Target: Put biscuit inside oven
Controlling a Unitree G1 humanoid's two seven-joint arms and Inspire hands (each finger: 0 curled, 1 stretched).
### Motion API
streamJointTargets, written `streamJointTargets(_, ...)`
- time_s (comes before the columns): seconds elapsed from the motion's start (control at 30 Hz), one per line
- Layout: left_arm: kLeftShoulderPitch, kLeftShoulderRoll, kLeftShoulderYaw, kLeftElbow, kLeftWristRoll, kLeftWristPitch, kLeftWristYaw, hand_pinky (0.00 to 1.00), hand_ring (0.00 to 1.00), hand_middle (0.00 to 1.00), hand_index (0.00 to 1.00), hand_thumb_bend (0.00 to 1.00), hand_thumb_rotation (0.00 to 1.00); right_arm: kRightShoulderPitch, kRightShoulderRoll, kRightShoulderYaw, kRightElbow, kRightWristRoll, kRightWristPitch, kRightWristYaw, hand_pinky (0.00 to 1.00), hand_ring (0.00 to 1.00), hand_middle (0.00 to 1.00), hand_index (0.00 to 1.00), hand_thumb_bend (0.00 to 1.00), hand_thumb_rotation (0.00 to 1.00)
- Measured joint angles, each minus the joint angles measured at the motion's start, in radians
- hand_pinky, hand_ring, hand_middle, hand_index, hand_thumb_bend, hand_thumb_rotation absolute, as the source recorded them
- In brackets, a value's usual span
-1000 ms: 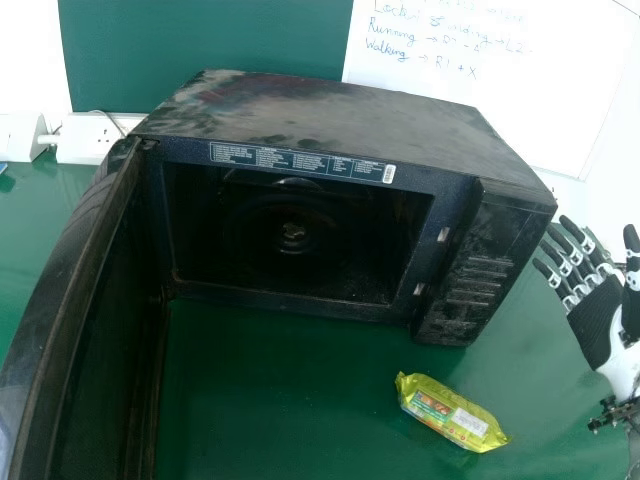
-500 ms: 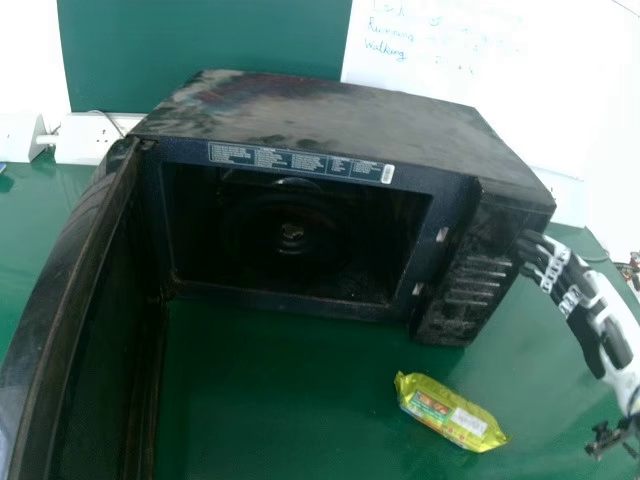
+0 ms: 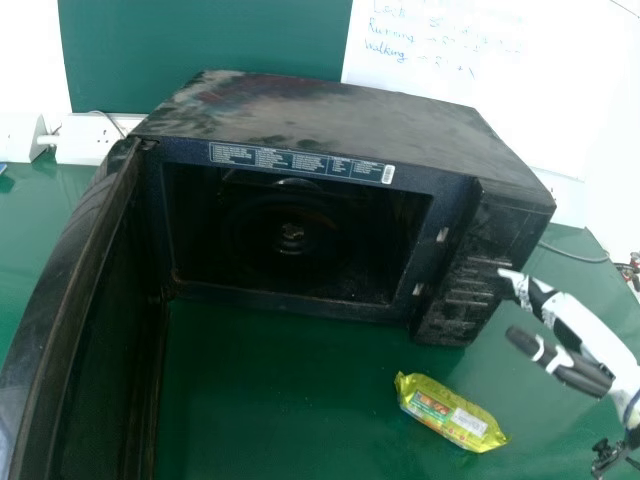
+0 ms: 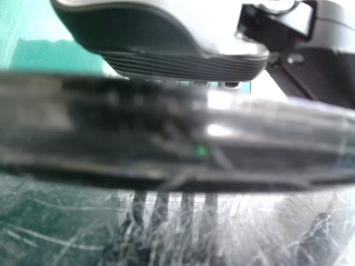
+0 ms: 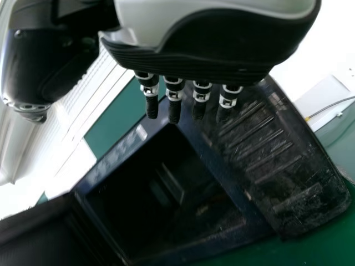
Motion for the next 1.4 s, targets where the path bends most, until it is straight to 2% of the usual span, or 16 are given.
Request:
streamJointTargets(0.07, 0.000, 0.000, 0.000, 0.000, 0.000, 0.000, -0.003, 0.91, 0.84, 0.87, 0.87, 1.00, 0.80, 0.009, -0.014, 0.000, -0.014, -0.017, 0.009, 0.001, 1.00, 1.00, 1.00, 1.00, 0.90, 1.00)
streamJointTargets(0.2, 0.003, 0.000, 0.000, -0.004, 0.001, 0.005, -0.001, 0.85, 0.82, 0.87, 0.86, 1.00, 0.77, 0.017, -0.026, 0.003, -0.043, -0.074, 0.008, 0.000, 1.00, 1.00, 1.00, 1.00, 0.91, 1.00)
streamJointTargets(0.23, 0.003, 0.000, 0.000, -0.005, 0.001, 0.007, 0.000, 0.80, 0.80, 0.86, 0.86, 0.99, 0.77, 0.017, -0.031, 0.007, -0.048, -0.093, 0.005, -0.002, 1.00, 1.00, 1.00, 1.00, 0.90, 1.00)
streamJointTargets(0.43, 0.002, 0.000, 0.000, -0.003, 0.001, 0.007, -0.002, 0.74, 0.78, 0.85, 0.85, 1.00, 0.83, 0.016, -0.044, 0.042, -0.064, -0.193, -0.059, -0.015, 1.00, 1.00, 1.00, 1.00, 0.91, 1.00)
streamJointTargets(0.57, -0.009, -0.001, 0.000, 0.007, 0.001, -0.005, -0.007, 0.74, 0.79, 0.86, 0.86, 1.00, 0.86, 0.015, -0.062, 0.053, -0.086, -0.227, -0.058, -0.015, 1.00, 1.00, 1.00, 1.00, 0.90, 0.99)
streamJointTargets(0.63, -0.016, -0.001, 0.000, 0.009, 0.001, -0.009, -0.009, 0.75, 0.80, 0.87, 0.86, 0.97, 0.83, 0.015, -0.084, 0.059, -0.094, -0.241, -0.056, -0.010, 1.00, 1.00, 1.00, 1.00, 0.90, 1.00)
streamJointTargets(0.8, -0.019, -0.001, 0.000, 0.009, 0.002, -0.009, -0.008, 0.80, 0.82, 0.88, 0.87, 0.97, 0.82, 0.012, -0.109, 0.060, -0.109, -0.272, -0.059, -0.010, 1.00, 1.00, 1.00, 1.00, 0.90, 1.00)
streamJointTargets(0.97, -0.019, -0.002, 0.000, 0.008, 0.005, -0.009, -0.005, 0.77, 0.80, 0.87, 0.85, 0.92, 0.78, 0.012, -0.125, 0.057, -0.123, -0.327, -0.088, -0.016, 1.00, 1.00, 1.00, 1.00, 0.89, 1.00)
streamJointTargets(1.03, -0.019, -0.002, 0.000, 0.006, 0.006, -0.008, -0.001, 0.79, 0.82, 0.88, 0.86, 0.93, 0.79, 0.011, -0.134, 0.059, -0.125, -0.345, -0.101, -0.016, 1.00, 1.00, 1.00, 1.00, 0.89, 1.00)
streamJointTargets(1.2, -0.019, -0.006, 0.000, 0.006, 0.011, -0.008, 0.008, 0.71, 0.81, 0.87, 0.86, 0.94, 0.83, 0.006, -0.172, 0.073, -0.133, -0.390, -0.124, -0.012, 1.00, 1.00, 1.00, 1.00, 0.89, 1.00)
streamJointTargets(1.4, -0.018, -0.003, 0.000, 0.006, 0.002, -0.009, 0.000, 0.73, 0.81, 0.86, 0.86, 0.95, 0.87, -0.010, -0.214, 0.105, -0.126, -0.419, -0.155, -0.007, 1.00, 1.00, 1.00, 1.00, 0.89, 0.99)
